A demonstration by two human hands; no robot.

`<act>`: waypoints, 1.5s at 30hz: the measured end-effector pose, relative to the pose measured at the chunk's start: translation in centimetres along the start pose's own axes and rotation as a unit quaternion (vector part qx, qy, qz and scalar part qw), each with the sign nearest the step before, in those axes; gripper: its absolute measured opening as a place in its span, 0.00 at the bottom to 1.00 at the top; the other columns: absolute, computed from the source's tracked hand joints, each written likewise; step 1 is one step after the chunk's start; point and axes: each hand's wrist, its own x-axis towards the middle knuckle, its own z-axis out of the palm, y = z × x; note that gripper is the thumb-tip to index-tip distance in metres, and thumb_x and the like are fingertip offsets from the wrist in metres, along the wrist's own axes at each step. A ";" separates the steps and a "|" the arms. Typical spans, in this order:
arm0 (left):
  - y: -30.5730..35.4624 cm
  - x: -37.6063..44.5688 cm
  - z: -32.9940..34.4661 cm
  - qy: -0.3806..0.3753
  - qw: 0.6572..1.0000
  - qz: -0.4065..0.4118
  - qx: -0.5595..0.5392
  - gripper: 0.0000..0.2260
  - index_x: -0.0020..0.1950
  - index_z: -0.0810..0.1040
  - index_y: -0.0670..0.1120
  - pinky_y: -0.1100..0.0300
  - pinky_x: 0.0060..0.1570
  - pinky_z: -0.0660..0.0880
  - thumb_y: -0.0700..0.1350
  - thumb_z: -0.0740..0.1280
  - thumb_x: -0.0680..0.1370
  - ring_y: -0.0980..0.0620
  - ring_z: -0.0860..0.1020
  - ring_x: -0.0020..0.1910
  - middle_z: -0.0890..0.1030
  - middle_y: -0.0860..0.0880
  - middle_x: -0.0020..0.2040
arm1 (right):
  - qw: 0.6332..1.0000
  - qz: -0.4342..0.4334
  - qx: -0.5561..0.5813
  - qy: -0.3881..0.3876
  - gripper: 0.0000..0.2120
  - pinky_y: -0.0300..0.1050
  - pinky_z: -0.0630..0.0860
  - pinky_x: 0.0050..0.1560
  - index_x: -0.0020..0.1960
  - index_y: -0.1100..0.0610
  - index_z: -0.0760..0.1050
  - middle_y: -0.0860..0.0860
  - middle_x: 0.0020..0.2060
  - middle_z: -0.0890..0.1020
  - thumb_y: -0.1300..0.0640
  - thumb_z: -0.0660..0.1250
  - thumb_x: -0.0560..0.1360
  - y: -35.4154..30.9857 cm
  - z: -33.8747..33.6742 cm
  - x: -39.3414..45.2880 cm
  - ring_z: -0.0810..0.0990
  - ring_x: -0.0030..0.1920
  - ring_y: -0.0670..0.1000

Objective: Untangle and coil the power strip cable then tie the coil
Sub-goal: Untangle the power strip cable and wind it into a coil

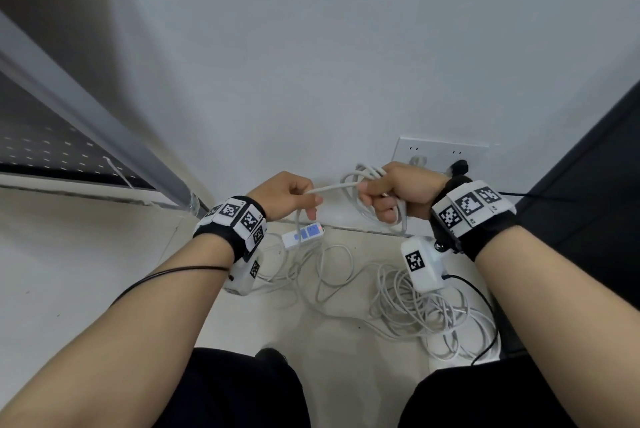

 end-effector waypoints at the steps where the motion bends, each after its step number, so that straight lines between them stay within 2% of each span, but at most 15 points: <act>1: -0.4 0.1 -0.1 0.003 1.000 -0.008 -0.001 0.13 0.34 0.77 0.47 0.45 0.57 0.72 0.46 0.69 0.78 0.34 0.78 0.50 0.85 0.42 0.41 | 1.000 0.002 0.025 -0.003 0.17 0.35 0.58 0.23 0.35 0.62 0.69 0.49 0.19 0.62 0.61 0.57 0.82 -0.1 -0.3 -0.2 0.61 0.19 0.47; 4: -2.3 0.1 -0.3 0.015 0.998 -0.048 0.024 0.14 0.34 0.74 0.46 0.54 0.48 0.72 0.47 0.68 0.79 0.39 0.79 0.42 0.85 0.46 0.37 | 0.995 -0.016 0.100 0.003 0.19 0.38 0.47 0.25 0.31 0.58 0.65 0.46 0.18 0.59 0.61 0.53 0.81 -0.7 -1.2 -1.0 0.52 0.20 0.45; 7: -5.0 -0.2 -1.2 0.051 0.993 -0.085 0.060 0.15 0.34 0.72 0.45 0.59 0.35 0.65 0.48 0.68 0.79 0.50 0.72 0.31 0.84 0.42 0.36 | 0.989 -0.049 0.132 0.037 0.24 0.39 0.47 0.25 0.24 0.53 0.63 0.45 0.18 0.57 0.59 0.52 0.79 -1.2 -2.6 -2.0 0.49 0.22 0.46; 11: -8.1 -1.4 -2.2 0.066 0.982 -0.148 0.092 0.16 0.35 0.71 0.44 0.60 0.31 0.65 0.50 0.68 0.79 0.54 0.72 0.27 0.85 0.43 0.37 | 0.984 -0.068 0.149 0.065 0.25 0.40 0.48 0.24 0.26 0.51 0.54 0.47 0.23 0.50 0.50 0.54 0.82 -1.3 -3.9 -2.8 0.47 0.23 0.49; 15: -8.3 -1.4 -2.2 0.072 0.981 -0.146 0.102 0.16 0.35 0.74 0.46 0.63 0.28 0.66 0.49 0.65 0.81 0.58 0.70 0.20 0.79 0.47 0.27 | 0.985 -0.072 0.140 0.075 0.23 0.38 0.51 0.22 0.32 0.52 0.51 0.48 0.24 0.50 0.48 0.57 0.82 -1.1 -4.1 -2.7 0.49 0.23 0.48; 18: -6.8 -0.7 -2.4 0.068 0.984 -0.131 0.101 0.13 0.40 0.79 0.46 0.68 0.19 0.65 0.47 0.63 0.82 0.58 0.66 0.17 0.67 0.53 0.21 | 0.978 -0.079 0.168 0.094 0.23 0.36 0.61 0.21 0.30 0.55 0.61 0.48 0.19 0.61 0.51 0.57 0.82 -1.2 -4.0 -2.7 0.60 0.19 0.47; 20: -5.3 -0.3 -2.2 0.023 0.982 -0.115 0.146 0.11 0.47 0.81 0.49 0.68 0.21 0.67 0.49 0.61 0.82 0.57 0.66 0.19 0.66 0.52 0.25 | 0.976 -0.083 0.170 0.106 0.23 0.36 0.69 0.24 0.31 0.59 0.73 0.52 0.21 0.74 0.53 0.57 0.83 -1.2 -4.0 -2.8 0.70 0.21 0.49; 22: -3.9 0.0 -1.8 0.004 0.981 -0.099 0.167 0.08 0.52 0.78 0.50 0.64 0.25 0.67 0.50 0.60 0.83 0.55 0.67 0.24 0.68 0.52 0.28 | 0.981 -0.075 0.147 0.097 0.19 0.37 0.74 0.26 0.41 0.62 0.79 0.54 0.28 0.82 0.55 0.56 0.83 -1.2 -3.8 -2.8 0.77 0.23 0.49; 26: -1.0 0.4 -1.3 0.024 0.984 -0.057 0.166 0.04 0.48 0.71 0.52 0.66 0.23 0.64 0.48 0.60 0.82 0.55 0.68 0.24 0.71 0.51 0.29 | 0.989 -0.062 0.127 0.053 0.13 0.41 0.78 0.32 0.60 0.63 0.74 0.56 0.33 0.85 0.63 0.53 0.83 -0.9 -3.4 -2.4 0.83 0.29 0.51; 31: 2.1 0.2 -0.3 -0.057 0.983 -0.031 0.170 0.09 0.38 0.77 0.51 0.62 0.34 0.67 0.43 0.66 0.79 0.56 0.70 0.24 0.76 0.50 0.27 | 0.988 -0.055 0.133 0.060 0.13 0.45 0.83 0.41 0.46 0.62 0.73 0.61 0.41 0.86 0.73 0.52 0.79 -0.7 -2.1 -1.6 0.86 0.40 0.57; 35: 4.7 -0.6 0.7 -0.140 0.986 0.018 0.093 0.04 0.42 0.82 0.44 0.61 0.32 0.66 0.42 0.71 0.77 0.51 0.68 0.27 0.77 0.51 0.26 | 0.990 -0.056 0.113 0.060 0.16 0.55 0.80 0.53 0.40 0.61 0.69 0.68 0.51 0.82 0.76 0.50 0.77 0.0 -0.5 -0.7 0.83 0.53 0.65; 37: 5.6 -0.6 0.8 -0.152 0.986 0.040 0.050 0.04 0.44 0.83 0.46 0.63 0.29 0.66 0.38 0.70 0.76 0.52 0.69 0.28 0.79 0.51 0.29 | 0.995 -0.034 0.096 0.025 0.14 0.56 0.82 0.51 0.43 0.63 0.71 0.65 0.46 0.83 0.76 0.51 0.77 0.3 0.3 -0.5 0.85 0.47 0.61; 41: 6.0 -0.4 1.3 -0.068 0.996 0.062 -0.022 0.06 0.42 0.81 0.45 0.63 0.29 0.68 0.35 0.70 0.75 0.54 0.70 0.26 0.81 0.48 0.31 | 0.997 0.013 0.032 -0.067 0.10 0.43 0.78 0.36 0.49 0.65 0.76 0.60 0.37 0.83 0.64 0.57 0.80 0.3 1.1 -0.3 0.81 0.28 0.52; 43: 5.5 -0.1 1.2 -0.020 0.997 0.066 -0.042 0.07 0.40 0.77 0.44 0.61 0.30 0.69 0.37 0.72 0.74 0.52 0.71 0.26 0.82 0.45 0.32 | 0.997 -0.001 -0.048 -0.067 0.11 0.47 0.72 0.37 0.49 0.63 0.78 0.56 0.26 0.75 0.55 0.64 0.78 0.2 1.0 0.0 0.69 0.22 0.48; 45: 4.9 0.1 1.2 0.000 0.997 0.070 -0.027 0.09 0.38 0.76 0.45 0.60 0.31 0.71 0.40 0.75 0.73 0.51 0.73 0.27 0.81 0.47 0.30 | 0.989 -0.009 -0.145 -0.036 0.14 0.54 0.67 0.43 0.47 0.60 0.81 0.53 0.22 0.66 0.49 0.67 0.77 0.3 0.7 0.4 0.68 0.20 0.47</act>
